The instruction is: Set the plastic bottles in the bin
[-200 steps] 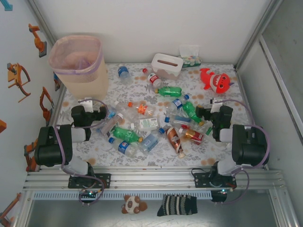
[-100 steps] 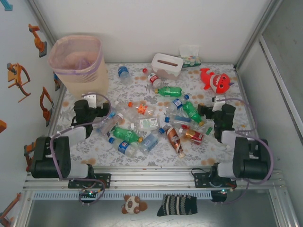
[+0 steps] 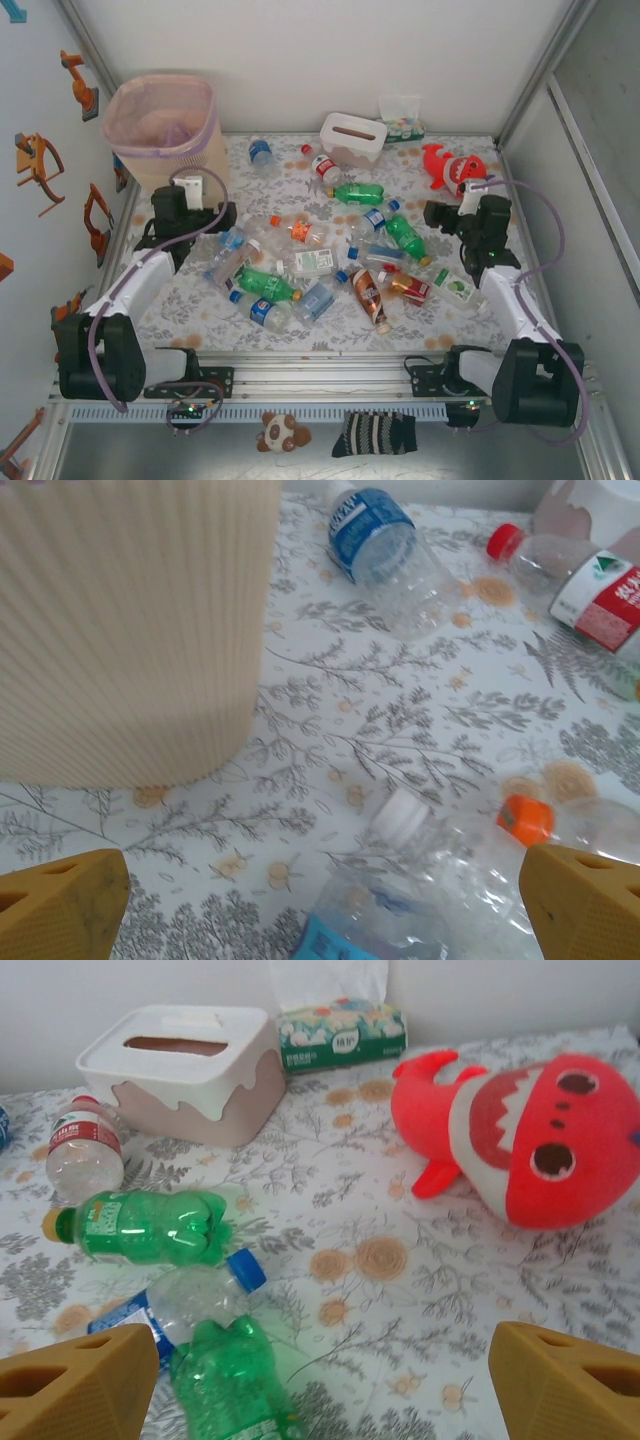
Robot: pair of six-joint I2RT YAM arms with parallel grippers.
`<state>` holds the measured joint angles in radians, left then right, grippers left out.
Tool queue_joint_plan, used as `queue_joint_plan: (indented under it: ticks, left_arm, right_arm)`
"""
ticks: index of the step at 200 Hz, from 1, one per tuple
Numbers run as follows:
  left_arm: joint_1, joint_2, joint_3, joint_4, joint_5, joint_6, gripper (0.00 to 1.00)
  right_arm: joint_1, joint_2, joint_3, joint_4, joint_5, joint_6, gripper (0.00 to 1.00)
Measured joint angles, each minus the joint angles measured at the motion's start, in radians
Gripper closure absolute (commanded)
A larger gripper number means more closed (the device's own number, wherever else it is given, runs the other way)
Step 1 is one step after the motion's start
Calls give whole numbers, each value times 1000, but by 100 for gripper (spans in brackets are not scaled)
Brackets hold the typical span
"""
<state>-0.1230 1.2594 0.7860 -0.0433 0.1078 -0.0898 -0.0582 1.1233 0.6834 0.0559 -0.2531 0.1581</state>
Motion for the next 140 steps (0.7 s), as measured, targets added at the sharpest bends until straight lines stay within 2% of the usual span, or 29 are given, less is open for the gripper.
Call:
queue_joint_plan:
  ticks: [38, 72, 108, 140]
  left_arm:
    - [-28, 3, 66, -248, 4, -25, 9]
    - [-94, 27, 111, -428, -36, -20, 11]
    - [-124, 84, 163, -525, -63, 3, 17]
    - [-125, 158, 218, -563, -74, 16, 18]
  right_arm:
    - [0, -6, 32, -138, -6, 51, 17]
    - [0, -3, 48, -224, -13, 55, 17]
    - [0, -3, 66, -248, -16, 55, 18]
    - [1, -3, 70, -267, -16, 55, 18]
